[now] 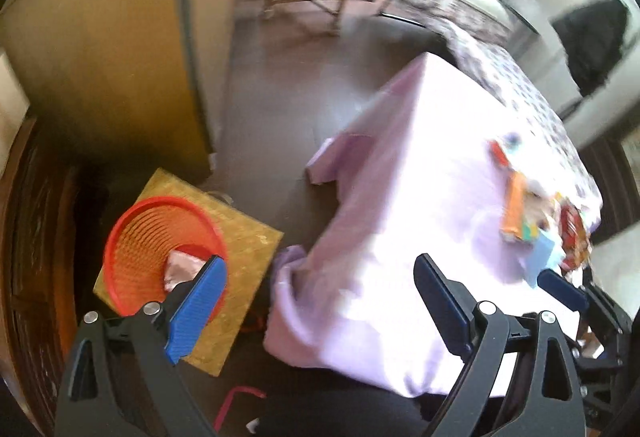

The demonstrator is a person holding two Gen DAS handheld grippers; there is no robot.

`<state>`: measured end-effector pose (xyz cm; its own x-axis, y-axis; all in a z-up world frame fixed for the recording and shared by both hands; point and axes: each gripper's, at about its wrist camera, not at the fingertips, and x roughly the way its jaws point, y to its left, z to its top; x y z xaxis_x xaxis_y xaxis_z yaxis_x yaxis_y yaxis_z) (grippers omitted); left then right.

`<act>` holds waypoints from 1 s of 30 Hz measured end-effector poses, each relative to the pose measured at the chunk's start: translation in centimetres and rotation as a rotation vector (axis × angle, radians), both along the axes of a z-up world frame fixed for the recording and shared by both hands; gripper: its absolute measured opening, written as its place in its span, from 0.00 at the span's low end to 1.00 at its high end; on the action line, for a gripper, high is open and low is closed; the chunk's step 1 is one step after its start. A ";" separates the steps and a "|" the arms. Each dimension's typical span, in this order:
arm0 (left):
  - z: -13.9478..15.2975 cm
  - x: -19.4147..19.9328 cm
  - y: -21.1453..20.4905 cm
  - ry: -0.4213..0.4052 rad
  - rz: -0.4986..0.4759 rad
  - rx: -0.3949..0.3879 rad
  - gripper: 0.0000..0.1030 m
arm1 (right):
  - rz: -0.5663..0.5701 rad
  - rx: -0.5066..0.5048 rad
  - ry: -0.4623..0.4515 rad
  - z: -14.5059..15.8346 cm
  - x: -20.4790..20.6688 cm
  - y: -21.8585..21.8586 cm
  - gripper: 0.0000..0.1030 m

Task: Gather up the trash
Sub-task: 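Return both grippers to the table over the blue masks and snack bag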

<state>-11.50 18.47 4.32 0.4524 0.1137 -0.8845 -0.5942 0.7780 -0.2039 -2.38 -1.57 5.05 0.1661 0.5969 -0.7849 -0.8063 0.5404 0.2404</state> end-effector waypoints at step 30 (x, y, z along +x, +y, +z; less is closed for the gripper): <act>-3.0 13.2 -18.8 0.070 -0.464 0.047 0.90 | -0.504 0.092 -0.034 -3.2 9.0 -17.2 0.67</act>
